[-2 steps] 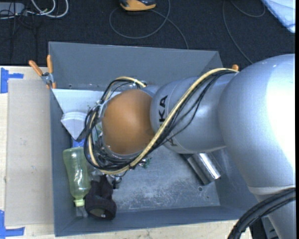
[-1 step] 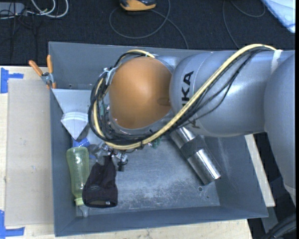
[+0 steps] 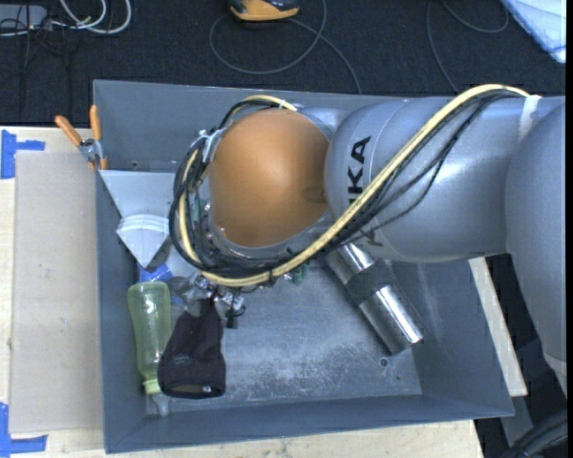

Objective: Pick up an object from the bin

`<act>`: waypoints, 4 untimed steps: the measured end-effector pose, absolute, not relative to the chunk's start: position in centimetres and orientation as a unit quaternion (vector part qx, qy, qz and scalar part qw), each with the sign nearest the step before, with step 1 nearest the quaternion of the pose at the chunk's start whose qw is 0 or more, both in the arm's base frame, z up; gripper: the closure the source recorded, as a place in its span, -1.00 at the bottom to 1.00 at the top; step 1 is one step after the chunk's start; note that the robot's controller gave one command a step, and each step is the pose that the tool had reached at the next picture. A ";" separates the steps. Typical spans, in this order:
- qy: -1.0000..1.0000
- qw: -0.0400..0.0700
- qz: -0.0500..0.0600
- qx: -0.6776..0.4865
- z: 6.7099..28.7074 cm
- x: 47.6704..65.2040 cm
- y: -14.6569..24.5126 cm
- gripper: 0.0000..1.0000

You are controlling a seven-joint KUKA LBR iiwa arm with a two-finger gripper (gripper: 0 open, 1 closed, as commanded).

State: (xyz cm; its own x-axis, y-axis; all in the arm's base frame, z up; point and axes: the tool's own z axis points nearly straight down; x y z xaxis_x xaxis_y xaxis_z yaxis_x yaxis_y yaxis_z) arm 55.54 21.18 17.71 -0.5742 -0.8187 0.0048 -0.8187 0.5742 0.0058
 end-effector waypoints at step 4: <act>-0.891 0.002 -0.002 0.455 22.5 55.5 22.8 1.00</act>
Offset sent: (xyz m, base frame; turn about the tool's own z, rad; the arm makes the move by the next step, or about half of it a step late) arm -0.0044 0.0112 -0.0368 -0.0039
